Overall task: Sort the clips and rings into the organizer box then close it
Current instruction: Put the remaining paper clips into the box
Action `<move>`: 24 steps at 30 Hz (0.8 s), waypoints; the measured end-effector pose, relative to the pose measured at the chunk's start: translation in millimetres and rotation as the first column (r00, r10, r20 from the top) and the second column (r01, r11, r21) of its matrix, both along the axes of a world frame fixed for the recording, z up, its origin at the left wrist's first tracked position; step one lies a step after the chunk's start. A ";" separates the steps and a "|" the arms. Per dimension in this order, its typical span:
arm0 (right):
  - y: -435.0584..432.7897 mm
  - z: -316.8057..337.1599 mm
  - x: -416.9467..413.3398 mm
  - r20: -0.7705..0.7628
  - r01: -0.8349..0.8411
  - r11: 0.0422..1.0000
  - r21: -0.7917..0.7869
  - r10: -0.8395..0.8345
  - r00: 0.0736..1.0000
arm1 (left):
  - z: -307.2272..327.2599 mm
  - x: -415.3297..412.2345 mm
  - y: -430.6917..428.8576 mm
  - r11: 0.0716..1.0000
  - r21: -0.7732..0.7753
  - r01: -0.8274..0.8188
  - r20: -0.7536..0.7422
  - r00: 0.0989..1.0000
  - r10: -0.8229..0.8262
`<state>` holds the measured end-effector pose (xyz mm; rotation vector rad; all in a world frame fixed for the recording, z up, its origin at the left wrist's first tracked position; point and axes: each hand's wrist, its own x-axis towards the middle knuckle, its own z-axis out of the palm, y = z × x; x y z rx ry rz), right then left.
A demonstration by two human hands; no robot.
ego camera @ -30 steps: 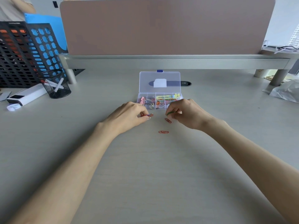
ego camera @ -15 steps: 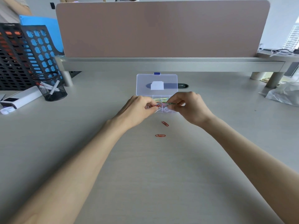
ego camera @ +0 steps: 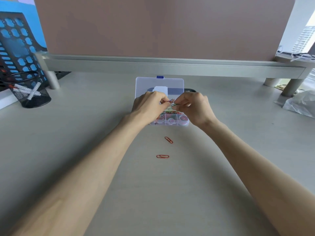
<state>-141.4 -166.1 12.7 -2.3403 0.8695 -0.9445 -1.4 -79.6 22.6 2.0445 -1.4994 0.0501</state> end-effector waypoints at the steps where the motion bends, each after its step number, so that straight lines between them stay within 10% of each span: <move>1: -1.6 -2.2 0.3 -0.008 -0.005 1.000 0.000 0.005 1.000 | -0.2 0.8 -1.2 1.000 -0.005 0.004 0.013 1.000 -0.004; 24: -7.8 -2.9 -0.9 -0.103 -0.045 0.998 -0.054 0.039 0.994 | -5.3 14.9 5.9 0.998 0.058 0.022 -0.016 1.000 -0.021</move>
